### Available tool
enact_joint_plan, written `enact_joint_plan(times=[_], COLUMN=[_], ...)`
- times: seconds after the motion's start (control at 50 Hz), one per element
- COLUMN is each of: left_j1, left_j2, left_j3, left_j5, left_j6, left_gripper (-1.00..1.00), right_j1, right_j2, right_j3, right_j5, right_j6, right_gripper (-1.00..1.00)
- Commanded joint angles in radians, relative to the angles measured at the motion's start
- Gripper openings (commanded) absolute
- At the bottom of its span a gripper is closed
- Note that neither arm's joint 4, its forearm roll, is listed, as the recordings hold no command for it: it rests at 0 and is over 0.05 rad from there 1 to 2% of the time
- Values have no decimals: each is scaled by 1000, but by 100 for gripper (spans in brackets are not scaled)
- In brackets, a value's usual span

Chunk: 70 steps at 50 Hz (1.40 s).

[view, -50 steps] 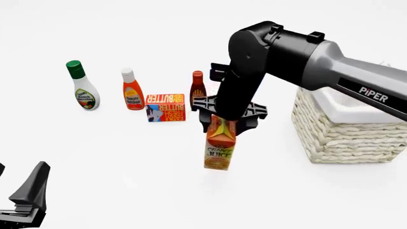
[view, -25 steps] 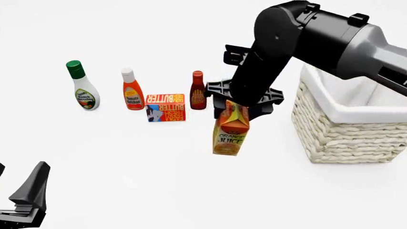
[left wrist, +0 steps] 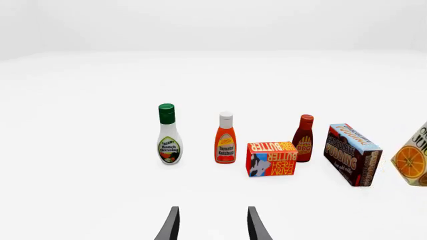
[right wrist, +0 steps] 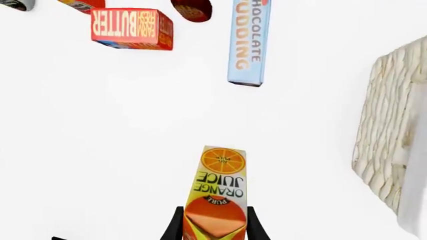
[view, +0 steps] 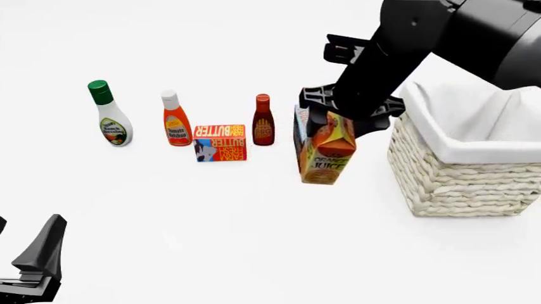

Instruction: Pick the orange juice and place it in the basket.

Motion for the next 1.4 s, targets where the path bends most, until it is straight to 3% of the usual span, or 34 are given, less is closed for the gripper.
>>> enact_joint_plan(times=[0.02,0.3,0.5,0.56,0.64,1.4], left_j1=[6,6,6,6,6,6], left_j2=[0,0,0,0,0,0], left_j3=[3,3,2,2,3,3], left_j5=[-3,-4,-4,-4,-4,-4], left_j6=[0,0,0,0,0,0], left_gripper=[100,100,100,100,100,100], right_j1=[-32,-100,-127,-158,-166,-284], right_j2=[-23,-65,-84,-90,-93,-144], right_j3=[-12,-34,-46,-63,-84,-151], right_j5=[0,0,0,0,0,0], right_j6=[-33,-125,-161,-209,-232,-402], right_gripper=[-100,-100,-100,-100,-100,-100])
